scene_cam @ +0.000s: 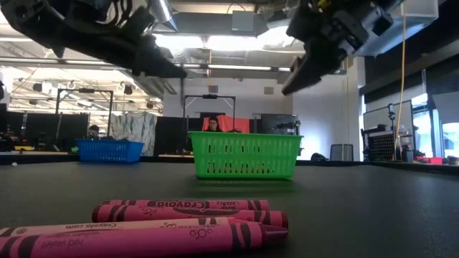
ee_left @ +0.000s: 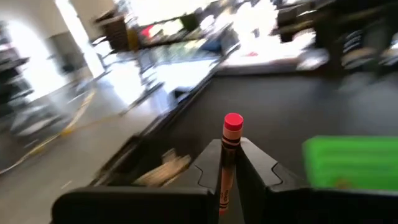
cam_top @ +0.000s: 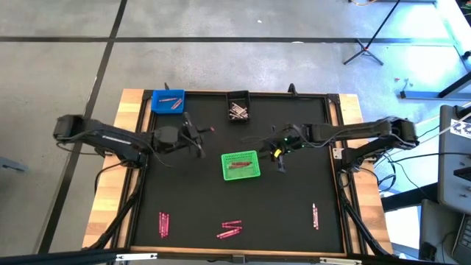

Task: Sort crayons
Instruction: Put the pink crayon into the blue bin

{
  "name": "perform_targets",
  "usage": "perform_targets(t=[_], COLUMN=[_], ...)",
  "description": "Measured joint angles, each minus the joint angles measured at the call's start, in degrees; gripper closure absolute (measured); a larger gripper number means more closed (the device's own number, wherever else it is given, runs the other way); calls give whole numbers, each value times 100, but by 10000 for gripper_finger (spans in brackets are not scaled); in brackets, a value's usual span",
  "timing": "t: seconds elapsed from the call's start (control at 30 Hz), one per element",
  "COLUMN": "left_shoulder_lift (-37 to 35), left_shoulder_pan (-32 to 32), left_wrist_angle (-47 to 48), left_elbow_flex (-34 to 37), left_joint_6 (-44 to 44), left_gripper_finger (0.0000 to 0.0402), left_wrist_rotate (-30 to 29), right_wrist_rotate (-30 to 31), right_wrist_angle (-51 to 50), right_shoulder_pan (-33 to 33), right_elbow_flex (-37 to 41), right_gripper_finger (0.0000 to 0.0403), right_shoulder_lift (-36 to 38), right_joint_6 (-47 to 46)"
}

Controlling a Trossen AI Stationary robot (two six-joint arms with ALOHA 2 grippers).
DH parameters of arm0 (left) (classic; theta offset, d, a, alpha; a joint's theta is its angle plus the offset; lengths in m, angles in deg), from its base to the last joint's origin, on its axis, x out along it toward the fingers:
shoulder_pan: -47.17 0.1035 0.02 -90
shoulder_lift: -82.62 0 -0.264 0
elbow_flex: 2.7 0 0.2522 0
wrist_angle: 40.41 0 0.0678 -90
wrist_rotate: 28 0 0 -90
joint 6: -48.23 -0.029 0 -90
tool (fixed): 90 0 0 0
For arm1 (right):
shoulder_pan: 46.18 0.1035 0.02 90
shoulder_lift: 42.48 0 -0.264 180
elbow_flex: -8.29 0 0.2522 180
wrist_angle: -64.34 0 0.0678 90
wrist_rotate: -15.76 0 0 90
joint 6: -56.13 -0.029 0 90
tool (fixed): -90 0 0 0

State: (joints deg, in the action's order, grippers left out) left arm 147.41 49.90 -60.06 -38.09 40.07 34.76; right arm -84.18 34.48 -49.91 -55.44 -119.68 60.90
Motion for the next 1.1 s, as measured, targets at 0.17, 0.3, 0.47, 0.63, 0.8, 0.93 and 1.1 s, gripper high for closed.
perform_targets(t=[0.17,0.3,0.47,0.63,0.8,0.93,1.1], left_shoulder_lift=[-783,-1206,-1307,-1098,-621,-107,474], left_shoulder_pan=[565,1213,2151,3128,4032,4595,4987], left_wrist_angle=[1297,1939,2422,3480,4201,4333,4335], left_elbow_flex=[0,0,-55,-628,-1152,-1290,-1298], left_joint_6=[-8,-2,0,48,46,-117,-145], left_gripper_finger=[380,380,380,380,379,379,379], left_wrist_rotate=[-723,-1047,-1024,-669,-397,-36,-5], right_wrist_rotate=[295,329,331,330,331,331,329], right_wrist_angle=[288,601,686,683,680,676,652], right_shoulder_pan=[-7,-7,-7,-7,-7,-5,-4], right_elbow_flex=[416,599,640,643,643,645,649], right_gripper_finger=[279,279,279,279,279,279,279], right_shoulder_lift=[-1,-1,-3,-3,-3,-3,-40], right_joint_6=[-1,14,19,117,150,150,149])
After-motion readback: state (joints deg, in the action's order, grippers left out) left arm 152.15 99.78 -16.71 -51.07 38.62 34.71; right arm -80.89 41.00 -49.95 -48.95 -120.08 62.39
